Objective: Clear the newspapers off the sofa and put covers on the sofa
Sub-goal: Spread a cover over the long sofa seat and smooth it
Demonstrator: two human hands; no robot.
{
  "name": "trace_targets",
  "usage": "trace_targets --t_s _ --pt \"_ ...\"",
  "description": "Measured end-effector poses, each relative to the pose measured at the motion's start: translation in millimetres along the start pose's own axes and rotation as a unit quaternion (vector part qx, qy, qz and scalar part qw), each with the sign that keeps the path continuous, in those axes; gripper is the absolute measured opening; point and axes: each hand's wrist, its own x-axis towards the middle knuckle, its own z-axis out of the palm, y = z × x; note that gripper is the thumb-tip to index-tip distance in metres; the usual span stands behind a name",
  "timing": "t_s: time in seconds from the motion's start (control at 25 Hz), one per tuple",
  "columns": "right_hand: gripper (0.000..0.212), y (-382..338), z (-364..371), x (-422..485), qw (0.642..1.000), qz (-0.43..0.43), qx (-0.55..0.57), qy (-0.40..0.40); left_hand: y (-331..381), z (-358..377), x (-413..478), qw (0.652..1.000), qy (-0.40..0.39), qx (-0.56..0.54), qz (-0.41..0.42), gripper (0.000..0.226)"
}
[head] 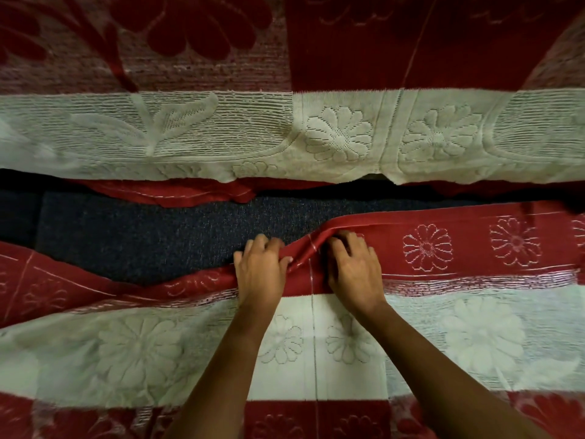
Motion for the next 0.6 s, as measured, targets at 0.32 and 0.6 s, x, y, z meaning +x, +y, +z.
trace_targets --t_s 0.32,0.6 --pt "0.036 0.4 2.3 -0.8 0.999 -0.006 -0.003 0.038 14.9 -17.6 15.9 0.994 0.074 -0.068 -0.042 0.014" --pt "0.038 -1.4 6.4 -5.1 0.998 0.02 0.002 0.062 22.5 7.9 -1.4 0.989 0.089 -0.113 -0.015 0.035"
